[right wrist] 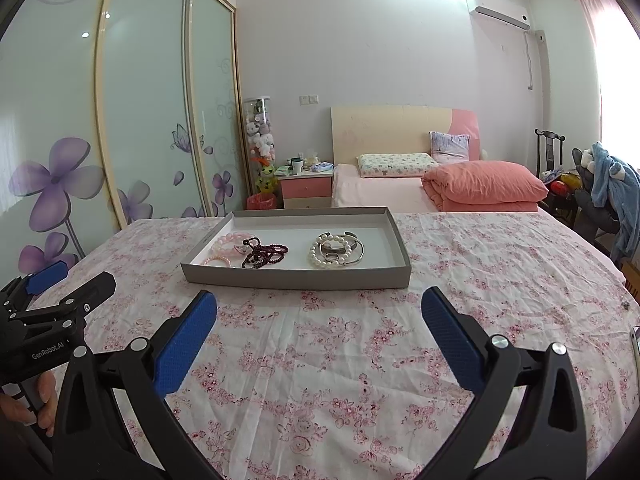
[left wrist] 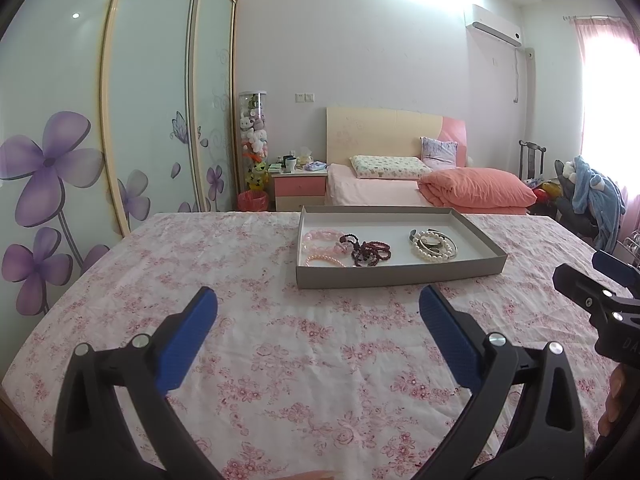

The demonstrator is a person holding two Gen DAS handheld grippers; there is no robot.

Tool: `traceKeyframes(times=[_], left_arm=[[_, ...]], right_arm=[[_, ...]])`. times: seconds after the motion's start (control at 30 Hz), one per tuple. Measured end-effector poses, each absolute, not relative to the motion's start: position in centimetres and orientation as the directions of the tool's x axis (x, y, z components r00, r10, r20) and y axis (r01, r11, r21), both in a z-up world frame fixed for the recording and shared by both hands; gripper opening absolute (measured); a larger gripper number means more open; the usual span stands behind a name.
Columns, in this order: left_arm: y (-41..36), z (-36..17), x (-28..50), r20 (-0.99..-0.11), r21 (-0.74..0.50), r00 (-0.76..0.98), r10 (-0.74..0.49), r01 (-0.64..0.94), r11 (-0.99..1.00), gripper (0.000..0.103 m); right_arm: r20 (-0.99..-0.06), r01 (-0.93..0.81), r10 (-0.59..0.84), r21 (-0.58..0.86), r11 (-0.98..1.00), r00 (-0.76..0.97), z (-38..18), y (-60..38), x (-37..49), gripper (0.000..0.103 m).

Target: Organize jewelry

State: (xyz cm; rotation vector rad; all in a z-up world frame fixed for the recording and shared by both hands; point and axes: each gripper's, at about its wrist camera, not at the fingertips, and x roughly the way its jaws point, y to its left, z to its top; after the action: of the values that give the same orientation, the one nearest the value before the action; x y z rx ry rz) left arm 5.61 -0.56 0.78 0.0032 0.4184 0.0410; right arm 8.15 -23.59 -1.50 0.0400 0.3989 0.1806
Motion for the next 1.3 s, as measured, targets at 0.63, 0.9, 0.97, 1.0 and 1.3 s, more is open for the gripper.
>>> traceKeyframes(times=[0.63, 0.9, 0.97, 1.0, 1.3], left_arm=[[-0.8, 0.49, 5.66, -0.412, 0.011, 0.91, 0.038, -0.037, 0.999, 0.099], [-0.88, 0.4, 5.68, -0.414, 0.01, 0.909, 0.038, -0.037, 0.999, 0.099], [-0.84, 0.48, 5.73, -0.413, 0.011, 0.91, 0.04, -0.039, 0.999, 0.099], [-0.83, 0.49, 5.74, -0.412, 0.012, 0.91, 0.04, -0.038, 0.999, 0.099], [-0.73, 0.28, 5.74, -0.417, 0.005, 0.908, 0.04, -0.042, 0.999, 0.099]], right_arm=[[-0.386, -0.167, 0.184, 0.076, 0.983, 0.904, -1.76, -23.24, 8.01, 0.101], [-0.387, -0.169, 0.186, 0.077, 0.983, 0.903, -1.85, -23.04, 7.85, 0.101], [-0.387, -0.169, 0.186, 0.077, 0.983, 0.903, -1.87, -22.94, 7.8, 0.101], [-0.388, -0.169, 0.186, 0.078, 0.983, 0.903, -1.85, -23.0, 7.88, 0.101], [-0.388, -0.168, 0.185, 0.079, 0.983, 0.903, -1.8, -23.05, 7.92, 0.101]])
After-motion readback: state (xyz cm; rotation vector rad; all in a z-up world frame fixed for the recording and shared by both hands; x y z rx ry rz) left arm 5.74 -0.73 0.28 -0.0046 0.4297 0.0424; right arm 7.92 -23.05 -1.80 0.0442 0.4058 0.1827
